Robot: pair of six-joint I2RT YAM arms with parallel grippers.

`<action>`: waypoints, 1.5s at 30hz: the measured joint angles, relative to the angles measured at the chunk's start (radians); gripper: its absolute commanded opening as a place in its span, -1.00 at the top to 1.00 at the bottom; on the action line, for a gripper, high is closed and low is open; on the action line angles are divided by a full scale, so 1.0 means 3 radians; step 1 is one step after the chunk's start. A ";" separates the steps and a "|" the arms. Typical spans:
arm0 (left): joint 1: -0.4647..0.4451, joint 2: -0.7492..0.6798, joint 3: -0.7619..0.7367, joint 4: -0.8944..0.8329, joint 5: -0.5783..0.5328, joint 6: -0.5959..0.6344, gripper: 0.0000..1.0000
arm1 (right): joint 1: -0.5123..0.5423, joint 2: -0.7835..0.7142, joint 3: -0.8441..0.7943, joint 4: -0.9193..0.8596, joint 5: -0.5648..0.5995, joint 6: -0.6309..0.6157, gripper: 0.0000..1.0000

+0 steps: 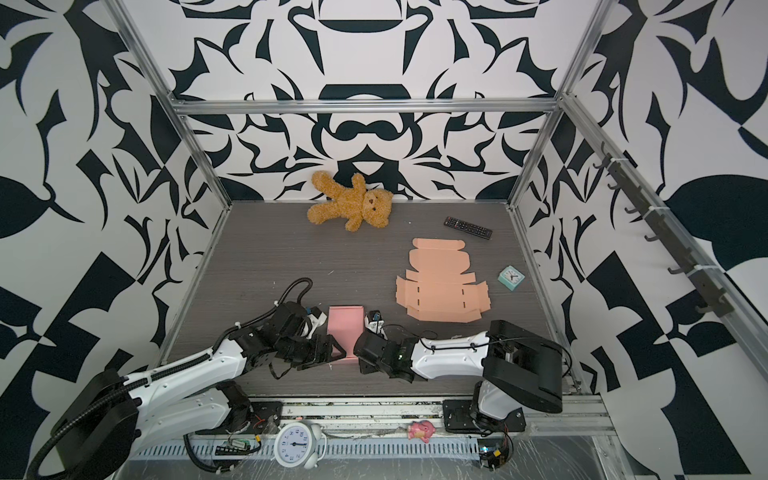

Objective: Fold the paper box

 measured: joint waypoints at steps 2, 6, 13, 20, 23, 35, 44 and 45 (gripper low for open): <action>0.0000 0.0004 0.0000 0.0004 -0.0006 -0.0019 -0.75 | 0.0001 0.0043 0.0025 -0.0001 0.0011 -0.0001 0.71; 0.0000 0.0006 -0.0001 0.0024 -0.0006 -0.0072 -0.74 | 0.0018 0.0089 0.0048 -0.0004 0.0038 0.0000 0.70; 0.0000 0.0020 -0.0020 0.0052 -0.0003 -0.0146 -0.74 | 0.0056 0.0151 0.0117 -0.0051 0.0135 -0.0001 0.71; 0.0008 0.0023 -0.0020 0.0039 -0.0037 -0.0148 -0.74 | 0.0076 0.0148 0.0111 -0.0045 0.0161 0.0004 0.71; 0.0095 0.0028 -0.0018 0.0027 -0.0047 -0.0099 -0.74 | 0.0095 0.0112 0.0086 -0.0020 0.0149 0.0014 0.70; 0.0870 0.0511 0.0387 -0.0011 0.0116 0.0413 -0.75 | 0.0126 0.0440 0.0498 -0.0184 -0.0071 -0.0121 0.66; 0.1520 0.0841 0.0655 -0.0080 0.0460 0.0872 -0.77 | 0.0137 0.0575 0.0792 -0.0126 -0.0285 -0.0273 0.37; 0.1534 0.0847 0.0655 -0.0097 0.0465 0.0894 -0.77 | 0.0137 0.0559 0.0792 -0.0145 -0.0290 -0.0277 0.33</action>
